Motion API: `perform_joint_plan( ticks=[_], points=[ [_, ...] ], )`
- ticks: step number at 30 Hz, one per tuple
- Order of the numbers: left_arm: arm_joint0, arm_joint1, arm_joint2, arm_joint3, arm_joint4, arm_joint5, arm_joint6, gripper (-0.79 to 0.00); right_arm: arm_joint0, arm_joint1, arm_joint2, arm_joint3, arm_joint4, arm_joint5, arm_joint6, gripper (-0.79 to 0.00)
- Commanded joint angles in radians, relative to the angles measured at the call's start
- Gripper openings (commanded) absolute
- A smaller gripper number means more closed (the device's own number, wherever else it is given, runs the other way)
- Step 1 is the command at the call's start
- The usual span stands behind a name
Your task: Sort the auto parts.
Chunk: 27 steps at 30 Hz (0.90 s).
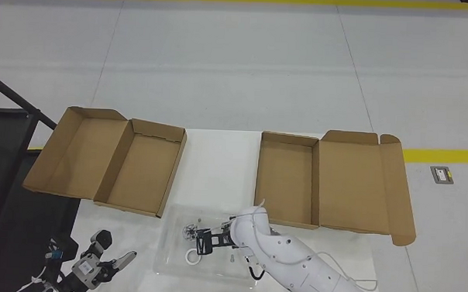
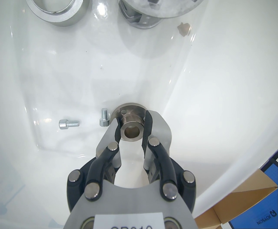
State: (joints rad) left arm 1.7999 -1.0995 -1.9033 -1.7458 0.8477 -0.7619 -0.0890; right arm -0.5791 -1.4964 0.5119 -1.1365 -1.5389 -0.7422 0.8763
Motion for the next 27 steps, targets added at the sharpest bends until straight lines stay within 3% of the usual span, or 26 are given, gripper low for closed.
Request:
perform_joint_plan(
  ticks=[1, 11, 16, 17, 27],
  points=[
    [0.0, 0.0, 0.0, 0.0, 0.0, 0.0, 0.0, 0.0, -0.007, 0.004, 0.008, -0.017, -0.01, 0.001, -0.014, -0.785],
    [0.0, 0.0, 0.0, 0.0, 0.0, 0.0, 0.0, 0.0, -0.162, 0.099, 0.141, -0.345, -0.16, -0.069, -0.158, -0.785],
    [0.0, 0.0, 0.0, 0.0, 0.0, 0.0, 0.0, 0.0, -0.286, 0.158, 0.233, -0.56, -0.28, -0.114, -0.283, -0.785],
    [0.0, 0.0, 0.0, 0.0, 0.0, 0.0, 0.0, 0.0, -0.31, 0.168, 0.242, -0.591, -0.277, -0.161, -0.33, -0.785],
    [0.0, 0.0, 0.0, 0.0, 0.0, 0.0, 0.0, 0.0, -0.315, 0.172, 0.246, -0.598, -0.27, -0.186, -0.35, -0.785]
  ],
)
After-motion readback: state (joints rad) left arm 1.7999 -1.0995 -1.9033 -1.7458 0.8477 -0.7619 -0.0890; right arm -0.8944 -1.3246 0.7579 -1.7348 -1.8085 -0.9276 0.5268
